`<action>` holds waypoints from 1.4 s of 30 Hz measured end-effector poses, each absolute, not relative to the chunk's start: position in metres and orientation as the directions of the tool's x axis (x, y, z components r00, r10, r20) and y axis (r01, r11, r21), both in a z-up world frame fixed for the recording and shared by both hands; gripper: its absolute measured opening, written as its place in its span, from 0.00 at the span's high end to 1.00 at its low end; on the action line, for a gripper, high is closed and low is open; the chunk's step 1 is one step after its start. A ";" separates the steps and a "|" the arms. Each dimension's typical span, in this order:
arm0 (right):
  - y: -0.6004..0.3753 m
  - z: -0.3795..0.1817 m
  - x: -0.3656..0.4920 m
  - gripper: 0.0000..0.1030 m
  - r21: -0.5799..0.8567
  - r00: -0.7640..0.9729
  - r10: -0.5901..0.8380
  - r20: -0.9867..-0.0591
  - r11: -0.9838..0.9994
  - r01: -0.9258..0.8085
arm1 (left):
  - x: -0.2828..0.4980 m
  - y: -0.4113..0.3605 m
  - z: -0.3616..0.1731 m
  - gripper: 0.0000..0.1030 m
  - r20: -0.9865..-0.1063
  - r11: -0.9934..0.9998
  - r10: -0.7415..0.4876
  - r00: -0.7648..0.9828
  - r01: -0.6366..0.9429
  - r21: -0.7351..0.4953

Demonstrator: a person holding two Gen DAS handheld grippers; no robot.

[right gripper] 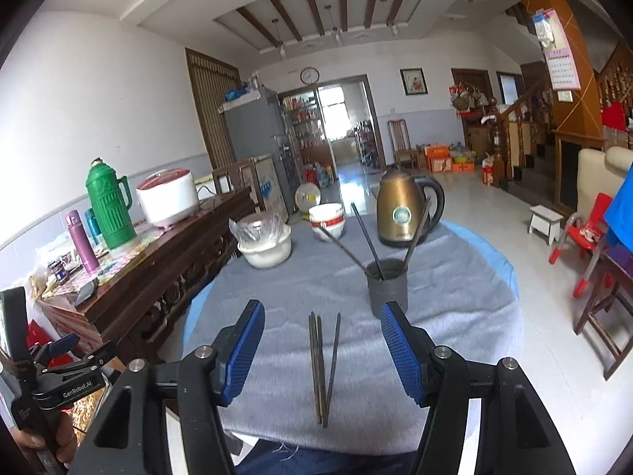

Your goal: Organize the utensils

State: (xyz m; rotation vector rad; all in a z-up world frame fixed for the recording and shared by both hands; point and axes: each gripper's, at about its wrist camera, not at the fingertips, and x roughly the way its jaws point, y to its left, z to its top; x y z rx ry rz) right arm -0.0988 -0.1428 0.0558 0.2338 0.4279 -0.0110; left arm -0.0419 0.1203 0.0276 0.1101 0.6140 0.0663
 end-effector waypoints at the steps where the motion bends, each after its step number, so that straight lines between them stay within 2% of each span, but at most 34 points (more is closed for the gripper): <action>1: -0.143 0.054 -0.096 0.37 0.226 0.909 0.035 -0.415 0.972 0.066 | -0.042 0.120 0.026 0.14 -0.574 0.992 0.094 0.813 -0.031 0.119; 14: -0.154 0.026 -0.088 0.37 0.250 0.881 0.032 -0.473 0.963 0.099 | -0.040 0.088 0.004 0.14 -0.620 0.982 0.074 0.781 0.050 0.180; 21: -0.149 0.019 -0.075 0.37 0.233 0.868 0.057 -0.494 0.970 0.069 | -0.035 0.084 -0.001 0.14 -0.643 0.985 0.069 0.763 0.051 0.166; 26: -0.154 0.010 -0.060 0.37 0.254 0.873 0.083 -0.481 0.966 0.048 | -0.010 0.078 -0.007 0.14 -0.692 0.987 0.026 0.722 0.091 0.132; 34: -0.181 -0.041 0.007 0.38 0.407 0.773 0.202 -0.601 0.910 0.078 | 0.034 0.081 -0.048 0.14 -0.806 0.991 -0.005 0.592 0.112 0.077; 37: -0.179 -0.068 0.037 0.44 0.412 0.713 0.240 -0.659 0.908 0.075 | 0.048 0.083 -0.071 0.14 -0.849 0.993 -0.008 0.528 0.102 0.053; 39: -0.176 -0.082 0.055 0.52 0.417 0.675 0.262 -0.690 0.906 0.074 | 0.058 0.082 -0.082 0.14 -0.869 0.994 -0.011 0.494 0.097 0.042; 42: -0.174 -0.102 0.083 0.53 0.436 0.625 0.297 -0.722 0.896 0.078 | 0.074 0.077 -0.094 0.14 -0.890 0.996 0.011 0.456 0.076 0.051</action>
